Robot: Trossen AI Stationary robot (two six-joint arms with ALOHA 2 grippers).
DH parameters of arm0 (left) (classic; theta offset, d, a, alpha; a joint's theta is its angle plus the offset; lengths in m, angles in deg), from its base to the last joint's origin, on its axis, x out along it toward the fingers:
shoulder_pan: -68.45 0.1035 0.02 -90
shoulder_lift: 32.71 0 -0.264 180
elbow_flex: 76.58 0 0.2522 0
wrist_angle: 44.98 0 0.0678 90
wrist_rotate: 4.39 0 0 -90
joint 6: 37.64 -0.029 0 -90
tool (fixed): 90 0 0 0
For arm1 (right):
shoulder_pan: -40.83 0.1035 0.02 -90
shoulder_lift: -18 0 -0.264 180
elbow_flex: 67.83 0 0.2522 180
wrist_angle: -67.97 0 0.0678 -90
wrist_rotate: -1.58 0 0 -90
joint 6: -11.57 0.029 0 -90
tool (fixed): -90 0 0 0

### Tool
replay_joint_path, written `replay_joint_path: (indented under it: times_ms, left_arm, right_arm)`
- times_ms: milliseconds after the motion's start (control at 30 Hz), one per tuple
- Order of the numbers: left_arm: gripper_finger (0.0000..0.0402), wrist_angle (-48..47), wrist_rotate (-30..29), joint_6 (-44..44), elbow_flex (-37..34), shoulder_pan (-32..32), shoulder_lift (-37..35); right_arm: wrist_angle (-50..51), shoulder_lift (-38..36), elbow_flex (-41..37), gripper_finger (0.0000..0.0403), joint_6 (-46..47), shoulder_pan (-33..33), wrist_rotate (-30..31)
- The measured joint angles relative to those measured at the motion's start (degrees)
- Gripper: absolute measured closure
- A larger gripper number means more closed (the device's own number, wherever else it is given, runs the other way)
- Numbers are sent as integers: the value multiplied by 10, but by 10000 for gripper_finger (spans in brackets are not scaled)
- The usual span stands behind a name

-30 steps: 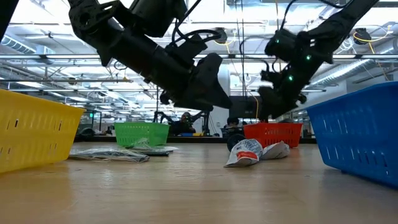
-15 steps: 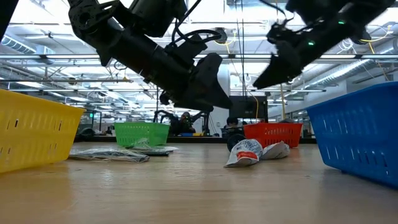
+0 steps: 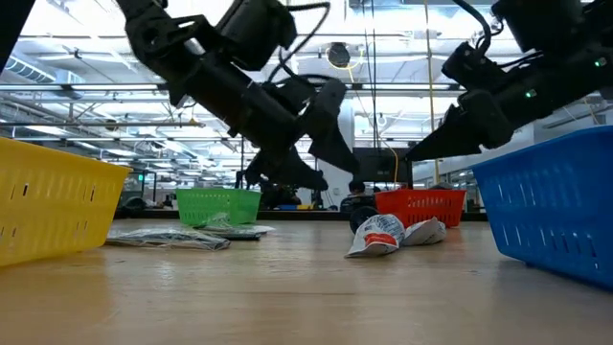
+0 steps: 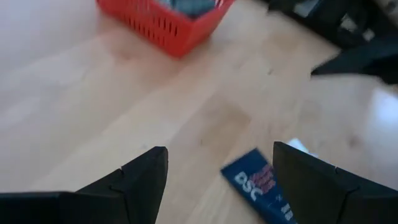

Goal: Pick & Place Travel size toiletries
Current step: Put the blue shave cream into the green bin

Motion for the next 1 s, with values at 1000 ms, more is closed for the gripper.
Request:
replay_joint_path:
  times_ms: [1000]
  left_arm:
    - [122,-192,6,96,132,-60,111]
  right_arm:
    - [-20,-1,-1,152,-33,14,-4]
